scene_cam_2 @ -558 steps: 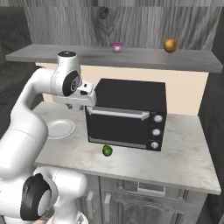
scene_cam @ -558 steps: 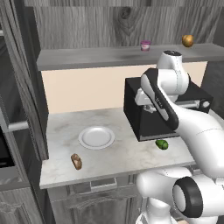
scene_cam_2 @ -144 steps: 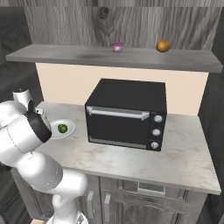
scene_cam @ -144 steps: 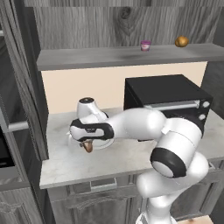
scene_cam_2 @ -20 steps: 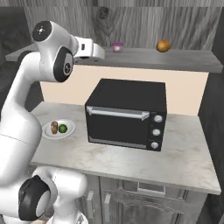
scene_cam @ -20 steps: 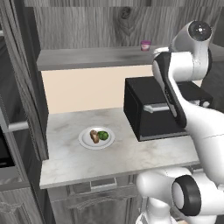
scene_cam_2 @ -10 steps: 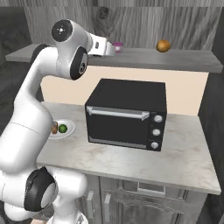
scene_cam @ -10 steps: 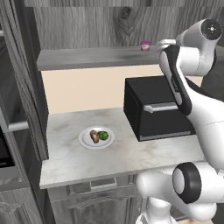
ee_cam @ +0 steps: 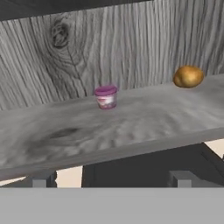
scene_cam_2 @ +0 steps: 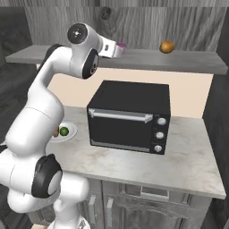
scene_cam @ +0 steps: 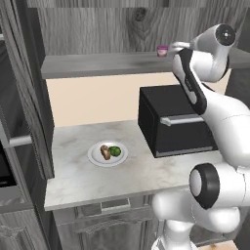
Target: Pick the avocado and bread from the counter and place them on the plate. Then pick the jam from the cabinet and place it next to the plate. Lastly close the cabinet door.
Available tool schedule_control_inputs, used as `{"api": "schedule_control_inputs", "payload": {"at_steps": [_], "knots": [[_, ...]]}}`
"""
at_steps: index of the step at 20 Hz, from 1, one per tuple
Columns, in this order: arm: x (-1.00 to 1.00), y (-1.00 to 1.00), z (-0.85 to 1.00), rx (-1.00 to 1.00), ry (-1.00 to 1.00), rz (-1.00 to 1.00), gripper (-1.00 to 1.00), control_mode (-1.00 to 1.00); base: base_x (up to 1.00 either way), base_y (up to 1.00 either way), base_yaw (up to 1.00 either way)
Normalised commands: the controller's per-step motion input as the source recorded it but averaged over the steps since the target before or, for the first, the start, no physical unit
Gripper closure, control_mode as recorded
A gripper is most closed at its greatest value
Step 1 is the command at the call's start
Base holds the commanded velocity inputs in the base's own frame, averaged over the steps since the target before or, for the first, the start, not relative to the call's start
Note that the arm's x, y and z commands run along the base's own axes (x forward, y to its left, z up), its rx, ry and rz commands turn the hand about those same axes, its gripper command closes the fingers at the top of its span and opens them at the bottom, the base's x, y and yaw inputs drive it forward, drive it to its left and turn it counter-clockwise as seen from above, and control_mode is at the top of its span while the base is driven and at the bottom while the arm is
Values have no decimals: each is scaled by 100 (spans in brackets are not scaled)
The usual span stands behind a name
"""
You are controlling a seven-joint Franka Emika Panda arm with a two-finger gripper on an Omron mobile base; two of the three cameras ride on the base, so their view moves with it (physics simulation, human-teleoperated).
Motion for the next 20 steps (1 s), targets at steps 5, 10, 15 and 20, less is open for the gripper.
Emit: {"api": "schedule_control_inputs", "payload": {"at_steps": [5,10,15,20], "knots": [[61,0,0,2,8,-1,-100,-100,0,0,0],[56,-1,0,0,6,0,-100,-100,0,0,0],[40,0,-5,0,0,0,-100,-100,0,0,0],[35,-1,-7,0,0,0,-100,-100,0,0,0]]}}
